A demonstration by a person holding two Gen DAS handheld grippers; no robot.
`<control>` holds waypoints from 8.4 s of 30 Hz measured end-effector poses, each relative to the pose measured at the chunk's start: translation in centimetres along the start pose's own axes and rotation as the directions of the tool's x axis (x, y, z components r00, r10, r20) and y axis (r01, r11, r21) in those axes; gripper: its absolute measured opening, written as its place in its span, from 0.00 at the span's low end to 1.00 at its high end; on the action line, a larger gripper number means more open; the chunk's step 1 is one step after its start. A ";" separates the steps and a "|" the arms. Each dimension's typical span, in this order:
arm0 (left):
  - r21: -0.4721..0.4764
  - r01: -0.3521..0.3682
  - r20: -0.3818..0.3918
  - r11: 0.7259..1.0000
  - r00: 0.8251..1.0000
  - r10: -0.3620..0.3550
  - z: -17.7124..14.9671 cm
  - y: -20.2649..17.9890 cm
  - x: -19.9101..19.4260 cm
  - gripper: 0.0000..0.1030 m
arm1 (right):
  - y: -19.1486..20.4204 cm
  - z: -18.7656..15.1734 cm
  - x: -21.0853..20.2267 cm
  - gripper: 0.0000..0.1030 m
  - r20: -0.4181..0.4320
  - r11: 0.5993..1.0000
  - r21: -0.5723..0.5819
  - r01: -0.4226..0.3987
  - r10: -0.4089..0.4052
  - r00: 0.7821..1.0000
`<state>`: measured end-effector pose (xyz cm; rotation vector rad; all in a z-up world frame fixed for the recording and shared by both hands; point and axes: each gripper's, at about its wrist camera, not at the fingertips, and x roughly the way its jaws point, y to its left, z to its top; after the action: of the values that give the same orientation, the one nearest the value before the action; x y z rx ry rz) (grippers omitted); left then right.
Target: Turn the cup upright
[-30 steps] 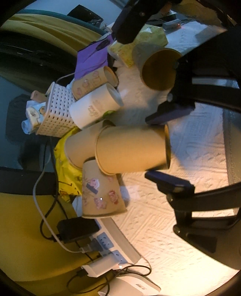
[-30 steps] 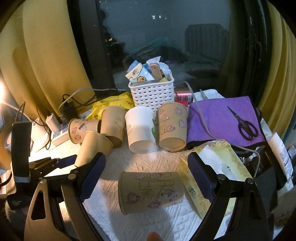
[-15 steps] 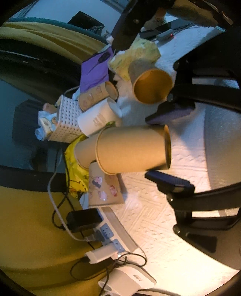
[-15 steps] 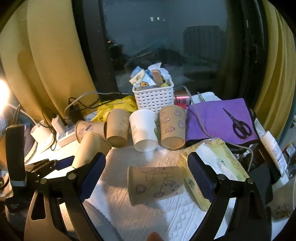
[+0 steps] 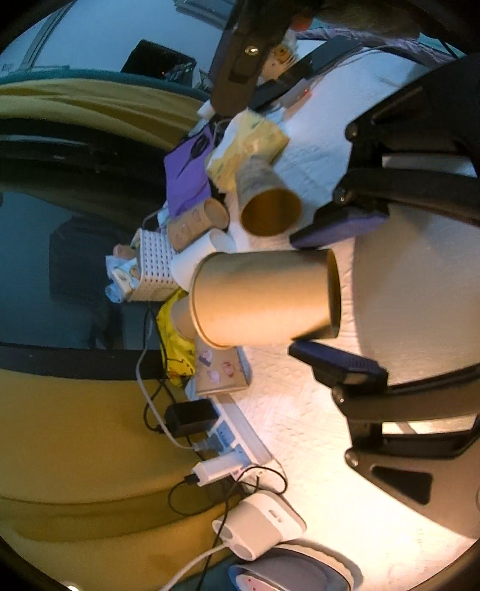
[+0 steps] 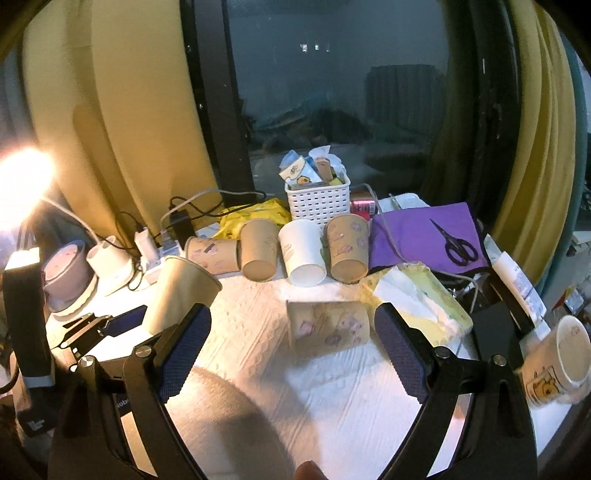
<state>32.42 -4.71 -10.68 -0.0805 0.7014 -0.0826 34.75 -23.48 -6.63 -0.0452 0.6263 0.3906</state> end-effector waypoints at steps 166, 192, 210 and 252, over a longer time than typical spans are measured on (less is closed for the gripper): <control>-0.147 -0.005 0.068 0.989 0.998 0.015 -17.6 4.3 -17.2 0.85 | 14.5 -18.0 -7.0 0.71 -0.043 0.945 -0.304 -0.119 0.111 0.993; -0.029 0.011 0.260 1.000 0.966 -0.003 -18.4 -0.8 -27.5 0.85 | 11.9 -18.3 -17.4 0.72 0.100 0.976 -0.217 -0.022 0.045 0.994; -0.005 -0.053 0.439 0.999 0.897 0.049 -17.4 -1.2 -34.1 0.87 | 10.8 -15.8 -24.5 0.83 0.246 0.989 -0.145 -0.025 0.060 0.967; 0.024 -0.010 0.486 1.000 0.874 -0.003 -17.8 -3.3 -36.1 0.89 | 10.5 -15.5 -27.8 0.84 0.313 0.987 -0.159 -0.017 0.066 0.948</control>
<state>-6.77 -5.10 -0.76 -0.0708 0.1938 -0.0640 1.59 -25.72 -2.34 -0.1154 0.2778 0.4758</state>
